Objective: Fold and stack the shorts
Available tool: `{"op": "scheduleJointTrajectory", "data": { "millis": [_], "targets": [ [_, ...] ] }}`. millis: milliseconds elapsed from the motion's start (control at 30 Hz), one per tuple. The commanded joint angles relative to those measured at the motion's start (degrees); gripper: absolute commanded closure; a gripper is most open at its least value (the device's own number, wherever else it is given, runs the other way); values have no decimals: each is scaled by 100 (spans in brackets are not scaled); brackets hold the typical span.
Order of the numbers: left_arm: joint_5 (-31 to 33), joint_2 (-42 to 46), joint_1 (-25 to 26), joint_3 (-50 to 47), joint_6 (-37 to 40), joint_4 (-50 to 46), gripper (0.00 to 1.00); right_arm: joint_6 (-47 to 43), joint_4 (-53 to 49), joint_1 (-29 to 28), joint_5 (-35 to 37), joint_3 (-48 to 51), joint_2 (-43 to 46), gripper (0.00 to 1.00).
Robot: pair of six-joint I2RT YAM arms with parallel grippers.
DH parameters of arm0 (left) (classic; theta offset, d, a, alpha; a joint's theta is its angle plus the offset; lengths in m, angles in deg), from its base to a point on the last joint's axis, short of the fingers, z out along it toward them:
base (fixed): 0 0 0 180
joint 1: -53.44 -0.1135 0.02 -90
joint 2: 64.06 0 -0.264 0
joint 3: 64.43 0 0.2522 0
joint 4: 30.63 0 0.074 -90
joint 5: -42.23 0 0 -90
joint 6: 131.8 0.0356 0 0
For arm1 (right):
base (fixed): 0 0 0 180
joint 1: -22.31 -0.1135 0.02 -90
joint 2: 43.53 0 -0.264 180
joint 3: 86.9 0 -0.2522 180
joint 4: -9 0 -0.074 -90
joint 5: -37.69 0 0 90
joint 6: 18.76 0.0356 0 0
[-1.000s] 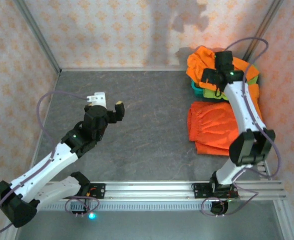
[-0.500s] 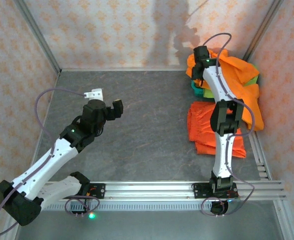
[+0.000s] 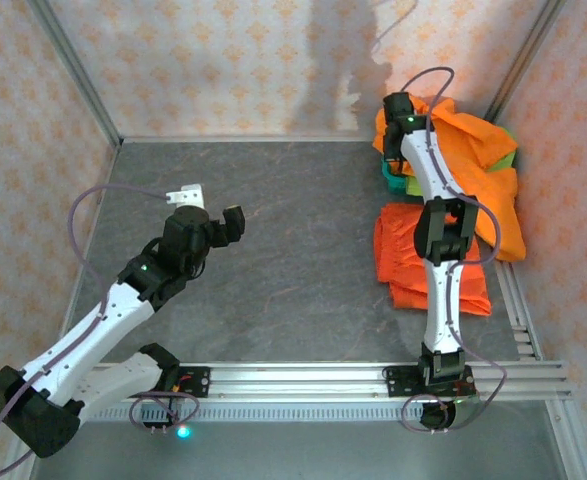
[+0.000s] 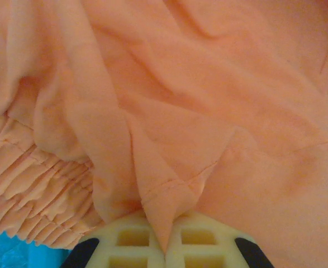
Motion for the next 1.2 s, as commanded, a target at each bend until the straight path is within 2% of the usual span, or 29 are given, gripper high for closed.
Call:
{"op": "scheduleJointTrajectory", "data": {
  "millis": [0, 267, 467, 733, 967, 1167],
  "targets": [
    [33, 120, -16, -38, -63, 36, 0, 201, 141, 8, -67, -187, 1125, 100],
    [9, 119, -16, -114, -147, 109, 0, 164, 689, 8, -184, -211, 2225, 100],
    [10, 124, -14, -146, -171, 128, 0, -22, 970, 0, -233, -626, 2642, 100],
    [10, 146, -15, -203, -199, 167, 0, 97, 1330, -137, -864, -1202, 3105, 100],
    [-9, 102, -13, -211, -228, 224, 0, 285, 1710, -870, -1320, -1321, 3295, 100],
    [-14, 110, -15, -227, -271, 232, 0, 373, 1780, -1806, -1539, -1820, 2717, 100]
  ]
}}
